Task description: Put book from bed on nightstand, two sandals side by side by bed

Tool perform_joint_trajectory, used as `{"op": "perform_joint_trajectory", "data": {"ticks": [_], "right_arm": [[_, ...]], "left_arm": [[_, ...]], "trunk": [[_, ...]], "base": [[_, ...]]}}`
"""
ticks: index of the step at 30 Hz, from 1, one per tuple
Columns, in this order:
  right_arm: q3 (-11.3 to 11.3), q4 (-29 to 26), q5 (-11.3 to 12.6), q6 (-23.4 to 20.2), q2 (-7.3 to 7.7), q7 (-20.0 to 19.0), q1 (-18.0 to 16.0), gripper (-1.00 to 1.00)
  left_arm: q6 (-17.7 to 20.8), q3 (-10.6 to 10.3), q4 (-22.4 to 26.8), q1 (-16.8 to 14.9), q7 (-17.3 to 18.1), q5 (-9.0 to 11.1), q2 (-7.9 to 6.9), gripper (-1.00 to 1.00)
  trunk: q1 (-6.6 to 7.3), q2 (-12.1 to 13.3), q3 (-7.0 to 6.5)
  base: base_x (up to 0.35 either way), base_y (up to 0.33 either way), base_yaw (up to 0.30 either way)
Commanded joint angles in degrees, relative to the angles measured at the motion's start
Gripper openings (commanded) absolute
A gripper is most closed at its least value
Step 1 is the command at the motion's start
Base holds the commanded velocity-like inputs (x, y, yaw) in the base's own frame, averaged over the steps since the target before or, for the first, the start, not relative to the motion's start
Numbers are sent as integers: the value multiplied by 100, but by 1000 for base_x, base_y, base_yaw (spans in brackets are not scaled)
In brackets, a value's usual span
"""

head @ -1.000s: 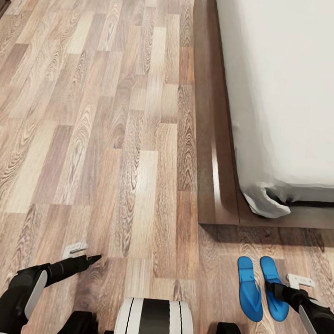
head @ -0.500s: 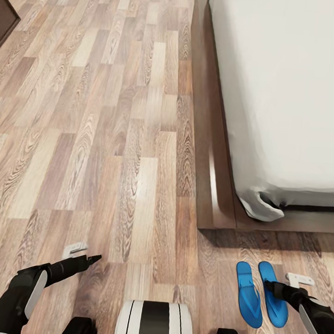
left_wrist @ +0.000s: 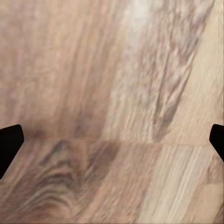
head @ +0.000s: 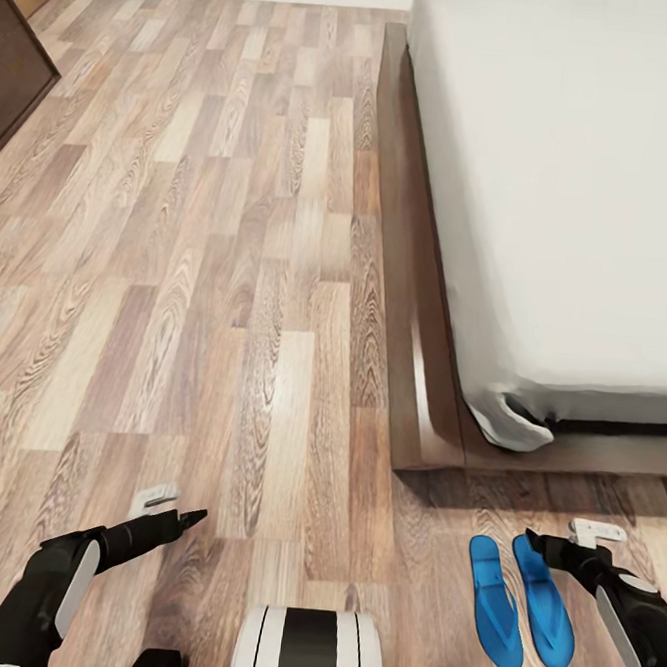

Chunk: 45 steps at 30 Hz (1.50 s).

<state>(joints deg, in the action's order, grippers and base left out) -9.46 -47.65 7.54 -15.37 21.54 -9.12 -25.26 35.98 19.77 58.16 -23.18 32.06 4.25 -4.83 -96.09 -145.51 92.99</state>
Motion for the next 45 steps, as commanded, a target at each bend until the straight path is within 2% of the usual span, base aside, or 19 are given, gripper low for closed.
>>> {"op": "perform_joint_trajectory", "data": {"ticks": [1,8,10,12,14,15,16,17,18,21,23,28,31,45], "right_arm": [[-12,-7,58,-36,-1,-20,3,100],[-26,9,107,-43,55,-46,44,100],[-29,16,119,-44,62,-122,50,100],[-35,25,128,-44,67,-389,57,100],[-43,63,132,-46,69,-1102,62,100],[-44,100,132,-48,69,-1293,63,100],[-46,330,133,-51,69,-1915,64,100],[-49,558,130,-48,69,-2331,64,100],[-53,935,126,-47,69,-2897,65,100],[-55,1358,124,-45,69,-3445,65,100],[-51,1907,123,-26,69,-3901,65,100],[-48,2800,117,31,64,-4048,65,100],[-48,3023,110,62,39,-4055,65,100],[-39,3095,73,87,8,-4027,65,100]], "left_arm": [[50,9,2,-2,2,42,7,100],[33,9,-6,21,13,41,58,100],[28,11,-8,39,16,46,97,100],[24,17,-78,59,18,48,123,100],[-21,33,-413,71,78,49,118,100],[-58,35,-520,72,117,50,115,100],[-296,40,-911,79,270,41,107,100],[-561,42,-1172,81,385,35,103,100],[-1017,43,-1500,84,557,29,96,100],[-1460,40,-1786,85,729,31,91,100],[-1721,37,-2070,86,845,36,89,100],[-1811,44,-2197,86,886,49,45,100],[-1845,43,-2293,86,888,50,25,100],[-1945,36,-2344,86,881,41,43,100]], "trunk": [[3,0,-20],[21,10,-175],[26,12,-219],[32,15,-263],[37,18,-308],[39,19,-330],[42,20,-352],[44,22,-374],[47,23,-396],[55,27,-463],[60,30,-507],[73,36,-618],[81,40,-684],[117,59,-995]], "base": [[0,0,0],[0,0,0],[0,0,0],[0,0,0],[0,0,0],[0,0,0],[0,0,0],[0,0,0],[0,0,0],[0,0,0],[0,0,0],[0,0,0],[0,0,0],[0,0,0]]}}
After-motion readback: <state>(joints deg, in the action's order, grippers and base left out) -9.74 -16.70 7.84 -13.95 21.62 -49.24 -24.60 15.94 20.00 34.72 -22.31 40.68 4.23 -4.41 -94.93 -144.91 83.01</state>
